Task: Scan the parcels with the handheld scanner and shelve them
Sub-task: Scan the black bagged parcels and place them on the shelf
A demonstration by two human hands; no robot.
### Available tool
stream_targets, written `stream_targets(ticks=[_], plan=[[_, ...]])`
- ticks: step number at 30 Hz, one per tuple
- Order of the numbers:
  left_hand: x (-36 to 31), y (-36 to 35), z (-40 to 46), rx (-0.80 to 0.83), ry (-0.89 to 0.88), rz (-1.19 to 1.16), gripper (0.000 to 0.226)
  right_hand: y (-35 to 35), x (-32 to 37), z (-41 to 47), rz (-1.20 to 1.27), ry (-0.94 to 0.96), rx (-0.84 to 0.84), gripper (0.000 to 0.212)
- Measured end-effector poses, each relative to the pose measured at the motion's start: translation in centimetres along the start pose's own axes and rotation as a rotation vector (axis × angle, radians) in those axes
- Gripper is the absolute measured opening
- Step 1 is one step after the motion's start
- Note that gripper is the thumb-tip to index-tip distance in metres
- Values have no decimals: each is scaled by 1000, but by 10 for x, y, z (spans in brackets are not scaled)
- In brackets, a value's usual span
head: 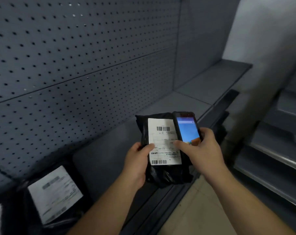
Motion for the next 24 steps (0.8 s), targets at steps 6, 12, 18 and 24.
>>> stream_targets(ticks=[6, 12, 18, 24], plan=[[-10, 31, 15, -278, -9, -104, 18, -41, 23, 52, 4, 83, 262, 74], [-11, 52, 8, -525, -26, -154, 16, -72, 37, 90, -8, 143, 470, 71], [-10, 83, -9, -691, 2, -136, 14, -109, 38, 94, 12, 148, 646, 73], [-9, 106, -15, -796, 54, -83, 13, -130, 41, 86, 11, 182, 731, 73]])
Point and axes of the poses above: each hand's wrist, its own z-axis towards the middle knuckle, its own y-axis out of the back of the hand, x = y × z, the point moved 3 cm from there along z, towards the middle knuckle, and after that the axes turned 5 degrees about x, right-handed, at the moved point
